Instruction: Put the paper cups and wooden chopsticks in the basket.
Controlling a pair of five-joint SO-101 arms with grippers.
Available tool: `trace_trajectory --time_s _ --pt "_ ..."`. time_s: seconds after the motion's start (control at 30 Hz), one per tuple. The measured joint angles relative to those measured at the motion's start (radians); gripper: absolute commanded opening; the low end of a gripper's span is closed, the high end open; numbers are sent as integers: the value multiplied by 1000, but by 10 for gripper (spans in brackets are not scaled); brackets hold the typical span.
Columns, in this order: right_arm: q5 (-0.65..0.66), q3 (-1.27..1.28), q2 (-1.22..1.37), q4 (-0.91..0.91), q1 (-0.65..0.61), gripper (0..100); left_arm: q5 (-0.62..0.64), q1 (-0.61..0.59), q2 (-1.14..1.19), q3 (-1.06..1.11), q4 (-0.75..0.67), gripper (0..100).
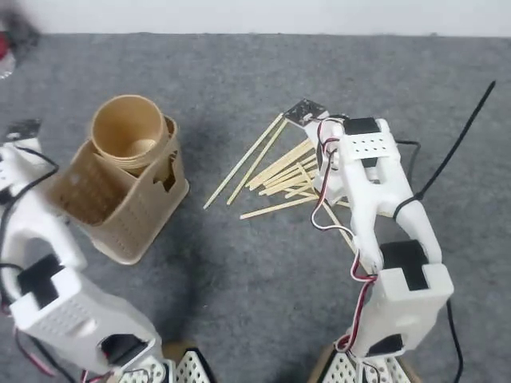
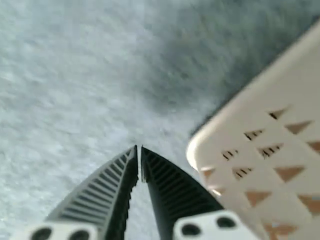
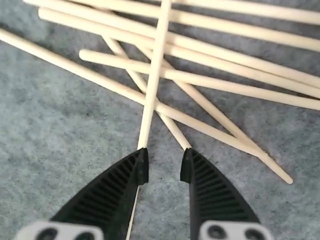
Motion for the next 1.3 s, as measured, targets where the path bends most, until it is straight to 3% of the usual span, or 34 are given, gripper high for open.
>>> trace_trajectory --time_s 0.2,0.4,0.87,1.3 --pt "0 0 0 0 0 130 -2 91 0 0 87 13" --pt "0 0 0 0 -2 130 -2 127 0 0 72 13" --pt "3 0 0 -9 -35 134 -5 -44 0 -18 -163 13" --pt "6 -3 120 -100 -104 134 209 -143 0 -178 -184 13"
